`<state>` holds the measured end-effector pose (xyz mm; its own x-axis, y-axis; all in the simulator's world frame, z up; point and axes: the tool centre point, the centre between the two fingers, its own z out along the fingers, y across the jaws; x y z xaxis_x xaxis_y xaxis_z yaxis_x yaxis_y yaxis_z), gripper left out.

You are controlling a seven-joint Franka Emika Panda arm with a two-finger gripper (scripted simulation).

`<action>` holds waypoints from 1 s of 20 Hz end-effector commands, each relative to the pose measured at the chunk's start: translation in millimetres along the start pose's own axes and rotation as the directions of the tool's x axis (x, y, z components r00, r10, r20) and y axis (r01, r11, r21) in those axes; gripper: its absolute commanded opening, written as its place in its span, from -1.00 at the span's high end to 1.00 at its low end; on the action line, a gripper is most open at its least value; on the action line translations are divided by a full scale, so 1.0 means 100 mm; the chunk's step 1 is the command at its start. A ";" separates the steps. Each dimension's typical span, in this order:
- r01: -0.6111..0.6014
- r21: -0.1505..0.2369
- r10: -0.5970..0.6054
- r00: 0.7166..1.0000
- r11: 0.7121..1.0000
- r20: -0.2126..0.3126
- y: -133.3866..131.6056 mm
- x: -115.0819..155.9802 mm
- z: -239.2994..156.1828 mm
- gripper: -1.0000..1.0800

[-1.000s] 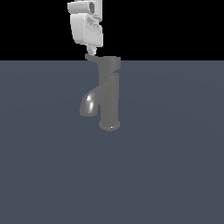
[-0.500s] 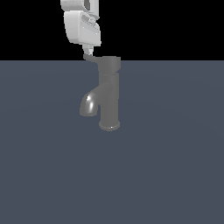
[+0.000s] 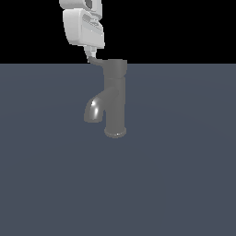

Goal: Turn on the faucet by rotating a designated handle.

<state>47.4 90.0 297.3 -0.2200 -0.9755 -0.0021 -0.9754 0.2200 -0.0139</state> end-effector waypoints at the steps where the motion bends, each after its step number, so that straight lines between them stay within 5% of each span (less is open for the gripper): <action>1: -0.003 -0.008 0.003 1.000 1.000 -0.004 0.08 0.06 0.00 1.00; 20: 0.001 -0.013 -0.001 1.000 1.000 -0.002 0.55 0.25 -0.01 1.00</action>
<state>-7.4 88.9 297.2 -0.2036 -0.9791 -0.0033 -0.9791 0.2036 -0.0030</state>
